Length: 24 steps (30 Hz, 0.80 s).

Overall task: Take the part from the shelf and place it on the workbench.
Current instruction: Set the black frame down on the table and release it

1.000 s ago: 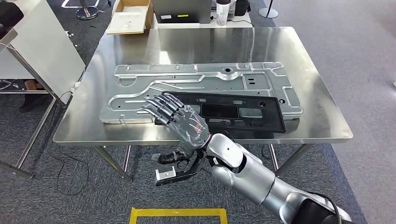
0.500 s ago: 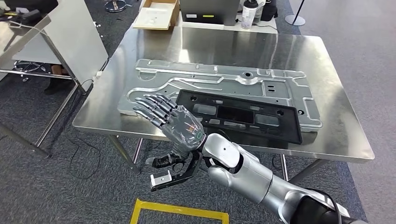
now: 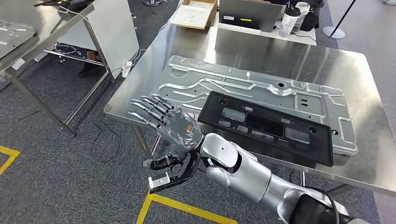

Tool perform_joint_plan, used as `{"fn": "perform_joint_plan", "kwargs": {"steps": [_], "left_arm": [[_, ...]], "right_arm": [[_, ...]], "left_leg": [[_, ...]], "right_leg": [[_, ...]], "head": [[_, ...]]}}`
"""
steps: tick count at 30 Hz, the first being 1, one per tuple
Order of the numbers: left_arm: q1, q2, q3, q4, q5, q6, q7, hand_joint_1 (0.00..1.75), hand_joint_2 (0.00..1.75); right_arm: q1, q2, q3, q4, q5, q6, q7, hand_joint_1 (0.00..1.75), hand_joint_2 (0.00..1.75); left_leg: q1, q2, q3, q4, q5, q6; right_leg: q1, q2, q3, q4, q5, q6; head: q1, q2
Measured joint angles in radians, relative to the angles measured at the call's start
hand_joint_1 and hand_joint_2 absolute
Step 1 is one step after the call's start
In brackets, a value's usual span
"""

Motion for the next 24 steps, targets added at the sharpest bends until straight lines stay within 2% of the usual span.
{"fn": "perform_joint_plan", "kwargs": {"steps": [1, 2, 3, 5, 7, 8, 9, 10, 12, 13, 14, 16, 17, 18, 19, 20, 21, 22, 23, 24], "left_arm": [[0.002, 0.001, 0.0, 0.0, 0.0, 0.0, 0.0, 0.0, 0.0], [0.003, 0.001, 0.0, 0.0, 0.0, 0.0, 0.0, 0.0, 0.0], [0.003, 0.002, 0.0, 0.0, 0.0, 0.0, 0.0, 0.0, 0.0], [0.001, 0.002, 0.0, 0.0, 0.0, 0.0, 0.0, 0.0, 0.0], [0.0, 0.003, 0.0, 0.0, 0.0, 0.0, 0.0, 0.0, 0.0], [0.0, 0.003, 0.0, 0.0, 0.001, 0.0, -0.001, 0.0, 0.0], [0.0, 0.004, 0.0, 0.0, 0.001, 0.0, -0.001, 0.0, 0.0], [0.001, 0.006, 0.0, 0.0, 0.001, -0.001, -0.001, 0.0, 0.0], [0.002, 0.008, 0.0, 0.0, 0.0, -0.003, 0.0, 0.0, 0.0], [0.001, 0.009, 0.0, 0.0, 0.0, -0.004, 0.0, 0.0, 0.0], [0.001, 0.009, -0.001, 0.0, 0.0, -0.005, 0.001, 0.0, 0.0], [0.002, 0.01, -0.001, 0.0, -0.001, -0.006, 0.001, 0.0, 0.0], [0.003, 0.011, -0.001, 0.0, -0.001, -0.007, 0.001, 0.0, 0.0], [0.003, 0.012, -0.001, 0.0, -0.001, -0.007, 0.001, 0.0, 0.0], [0.002, 0.013, -0.001, 0.0, -0.001, -0.008, 0.0, 0.0, 0.0], [0.002, 0.014, -0.001, 0.0, -0.001, -0.008, 0.0, 0.0, 0.0], [0.0, 0.014, -0.001, 0.0, -0.001, -0.008, -0.001, 0.0, 0.0], [0.0, 0.014, -0.002, 0.0, -0.001, -0.009, -0.002, 0.0, 0.0], [0.0, 0.014, -0.003, 0.0, -0.001, -0.009, -0.002, 0.0, 0.0], [0.0, 0.014, -0.004, 0.0, -0.001, -0.009, -0.002, 0.0, 0.0]], "right_arm": [[-0.002, 0.001, 0.001, 0.0, 0.0, 0.0, 0.0, 0.0, 0.0], [-0.004, 0.002, 0.002, 0.0, 0.0, 0.0, 0.0, 0.0, 0.0], [-0.006, 0.003, 0.003, -0.001, 0.0, 0.0, 0.0, 0.0, 0.0], [-0.007, 0.004, 0.005, -0.002, 0.0, 0.002, 0.0, 0.0, 0.0], [-0.006, 0.006, 0.006, -0.001, 0.0, 0.006, 0.0, 0.0, 0.0], [-0.006, 0.008, 0.008, 0.0, 0.0, 0.008, 0.001, 0.0, 0.0], [-0.006, 0.011, 0.011, 0.0, 0.001, 0.01, 0.003, 0.0, 0.0], [-0.006, 0.014, 0.015, 0.0, 0.002, 0.012, 0.006, 0.0, 0.0], [-0.006, 0.018, 0.021, 0.0, 0.005, 0.013, 0.013, 0.0, 0.0], [-0.007, 0.019, 0.023, 0.0, 0.006, 0.013, 0.016, 0.0, 0.0], [-0.007, 0.02, 0.023, 0.0, 0.007, 0.013, 0.017, 0.0, 0.0], [-0.008, 0.023, 0.027, 0.0, 0.008, 0.013, 0.017, 0.0, 0.0], [-0.008, 0.024, 0.029, 0.0, 0.009, 0.013, 0.018, 0.0, 0.0], [-0.009, 0.026, 0.031, 0.0, 0.009, 0.013, 0.018, 0.0, 0.0], [-0.01, 0.027, 0.033, 0.0, 0.01, 0.013, 0.019, 0.0, 0.0], [-0.009, 0.027, 0.036, 0.0, 0.011, 0.013, 0.021, 0.0, 0.0], [-0.008, 0.027, 0.039, 0.001, 0.012, 0.014, 0.023, 0.0, 0.0], [-0.006, 0.027, 0.044, 0.002, 0.013, 0.014, 0.025, 0.0, 0.0], [-0.004, 0.026, 0.047, 0.003, 0.013, 0.015, 0.028, 0.0, 0.0], [-0.003, 0.026, 0.05, 0.004, 0.013, 0.015, 0.031, 0.0, 0.0]], "left_leg": [[0.002, -0.008, -0.002, -0.001, 0.001, -0.006], [0.0, 0.002, -0.006, 0.005, -0.004, -0.011], [-0.002, 0.022, -0.015, 0.026, -0.017, -0.016], [-0.002, 0.079, -0.064, 0.125, -0.068, -0.025], [0.005, 0.104, -0.125, 0.241, -0.11, -0.034], [0.008, 0.109, -0.139, 0.264, -0.11, -0.038], [0.011, 0.113, -0.131, 0.248, -0.09, -0.041], [0.014, 0.122, -0.104, 0.195, -0.057, -0.043], [0.011, 0.158, -0.038, 0.066, -0.009, -0.041], [0.008, 0.17, -0.019, 0.027, 0.001, -0.036], [0.005, 0.176, -0.014, 0.014, 0.0, -0.03], [0.003, 0.155, -0.016, 0.013, 0.002, -0.017], [0.004, 0.146, -0.015, 0.01, 0.004, -0.012], [0.006, 0.137, -0.013, 0.006, 0.006, -0.005], [0.008, 0.128, -0.011, 0.003, 0.008, 0.001], [0.008, 0.118, -0.011, 0.001, 0.01, 0.005], [0.007, 0.108, -0.012, 0.001, 0.01, 0.009], [0.005, 0.096, -0.012, 0.001, 0.01, 0.011], [0.003, 0.083, -0.012, 0.001, 0.01, 0.013], [0.001, 0.069, -0.011, 0.002, 0.01, 0.013]], "right_leg": [[-0.002, -0.013, 0.003, -0.004, 0.002, -0.004], [-0.005, -0.025, 0.009, -0.011, 0.003, -0.009], [-0.008, -0.039, 0.015, -0.018, 0.005, -0.015], [-0.008, -0.07, 0.024, -0.025, 0.004, -0.024], [-0.007, -0.101, 0.025, -0.023, 0.0, -0.026], [-0.007, -0.115, 0.026, -0.021, -0.004, -0.025], [-0.008, -0.127, 0.026, -0.017, -0.008, -0.023], [-0.009, -0.139, 0.028, -0.013, -0.013, -0.019], [-0.008, -0.16, 0.032, -0.004, -0.024, -0.008], [-0.006, -0.168, 0.034, -0.001, -0.028, -0.002], [-0.003, -0.176, 0.035, -0.001, -0.03, 0.004], [-0.001, -0.191, 0.042, -0.005, -0.033, 0.016], [-0.003, -0.186, 0.044, -0.002, -0.038, 0.021], [-0.006, -0.169, 0.041, 0.011, -0.05, 0.026], [-0.009, -0.143, 0.026, 0.046, -0.074, 0.028], [-0.01, -0.114, 0.0, 0.101, -0.105, 0.029], [-0.01, -0.095, -0.034, 0.168, -0.136, 0.028], [-0.009, -0.086, -0.067, 0.231, -0.158, 0.026], [-0.007, -0.082, -0.088, 0.266, -0.161, 0.024], [-0.006, -0.08, -0.093, 0.265, -0.144, 0.021]], "head": [[0.001, 0.0], [0.0, 0.0], [-0.001, 0.0], [-0.004, 0.0], [-0.005, 0.0], [-0.005, 0.0], [-0.005, 0.0], [-0.005, 0.0], [-0.005, 0.0], [-0.004, 0.0], [-0.004, 0.0], [-0.003, 0.0], [-0.002, 0.0], [-0.002, 0.0], [-0.002, 0.0], [-0.002, 0.0], [-0.002, 0.0], [-0.002, 0.0], [-0.002, 0.0], [-0.002, 0.0]]}}
